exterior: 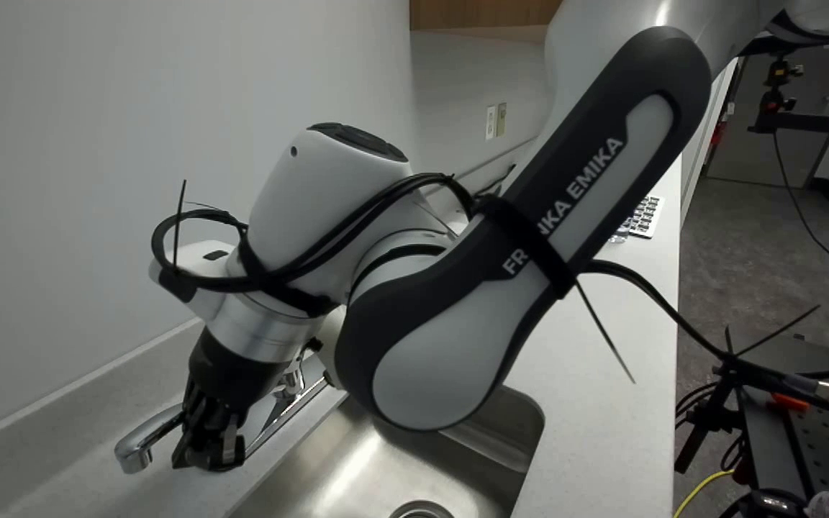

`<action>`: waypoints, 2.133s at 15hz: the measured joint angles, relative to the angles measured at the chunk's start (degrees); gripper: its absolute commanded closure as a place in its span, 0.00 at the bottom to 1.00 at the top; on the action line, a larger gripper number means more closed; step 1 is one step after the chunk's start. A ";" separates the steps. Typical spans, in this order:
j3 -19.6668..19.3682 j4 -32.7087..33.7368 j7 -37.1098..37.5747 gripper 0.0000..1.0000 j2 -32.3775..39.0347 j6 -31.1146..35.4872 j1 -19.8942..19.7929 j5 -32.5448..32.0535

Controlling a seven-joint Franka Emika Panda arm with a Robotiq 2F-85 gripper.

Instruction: Move the faucet to the left

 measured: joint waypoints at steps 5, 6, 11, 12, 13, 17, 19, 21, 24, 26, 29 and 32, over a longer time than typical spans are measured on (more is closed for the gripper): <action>0.08 0.09 0.05 1.00 0.29 0.89 -0.10 -0.58; 0.27 0.06 0.11 1.00 0.29 0.85 -0.25 -0.57; 1.91 -0.64 0.79 1.00 -0.20 -0.55 -2.21 0.06; 2.41 -0.96 0.92 1.00 -0.53 -1.31 -2.94 0.52; 3.02 -1.31 1.00 1.00 -0.92 -2.41 -3.77 1.20; 6.55 -3.56 1.10 1.00 -3.46 -8.85 -7.76 5.94; 8.34 -5.15 1.09 1.00 -5.11 -12.23 -9.69 8.89; 9.96 -7.24 1.01 1.00 -6.94 -14.77 -11.40 11.92; 12.05 -11.23 0.66 1.00 -9.99 -16.69 -13.70 16.38; 13.43 -14.34 0.04 1.00 -12.11 -16.79 -15.33 19.21; 15.80 -19.37 -1.76 1.00 -15.58 -16.29 -18.36 23.32; 18.35 -24.75 -4.24 1.00 -19.25 -12.84 -22.04 27.63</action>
